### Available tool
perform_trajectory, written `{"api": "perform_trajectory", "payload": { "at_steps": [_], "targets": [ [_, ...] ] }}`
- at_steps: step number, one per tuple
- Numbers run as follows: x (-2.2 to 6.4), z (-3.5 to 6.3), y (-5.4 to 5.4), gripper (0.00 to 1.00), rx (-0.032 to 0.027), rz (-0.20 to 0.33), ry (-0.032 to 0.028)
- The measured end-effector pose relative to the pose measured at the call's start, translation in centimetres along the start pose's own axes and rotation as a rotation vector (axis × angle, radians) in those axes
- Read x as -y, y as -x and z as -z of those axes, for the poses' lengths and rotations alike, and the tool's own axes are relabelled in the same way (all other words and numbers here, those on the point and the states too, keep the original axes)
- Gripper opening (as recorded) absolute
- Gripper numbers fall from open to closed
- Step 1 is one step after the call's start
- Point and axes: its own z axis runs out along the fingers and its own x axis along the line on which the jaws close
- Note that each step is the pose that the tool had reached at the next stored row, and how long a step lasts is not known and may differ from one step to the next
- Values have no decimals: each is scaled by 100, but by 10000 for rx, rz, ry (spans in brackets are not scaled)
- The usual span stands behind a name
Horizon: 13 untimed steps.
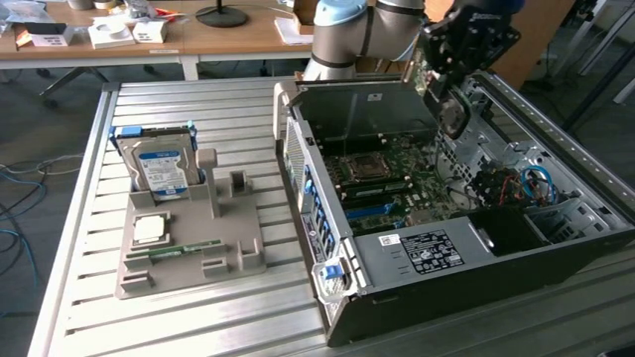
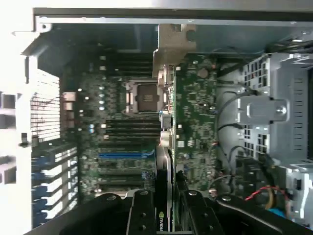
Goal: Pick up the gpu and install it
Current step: 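Pick up the gpu and move the gpu toward the slot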
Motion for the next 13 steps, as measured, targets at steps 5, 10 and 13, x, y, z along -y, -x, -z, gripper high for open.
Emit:
{"api": "perform_trajectory", "payload": {
  "at_steps": [5,10,13],
  "targets": [
    [-12,-13,363,27,0,0,-1],
    [-11,-28,363,27,1,0,0],
    [-8,-81,362,27,0,0,0]
  ]
}}
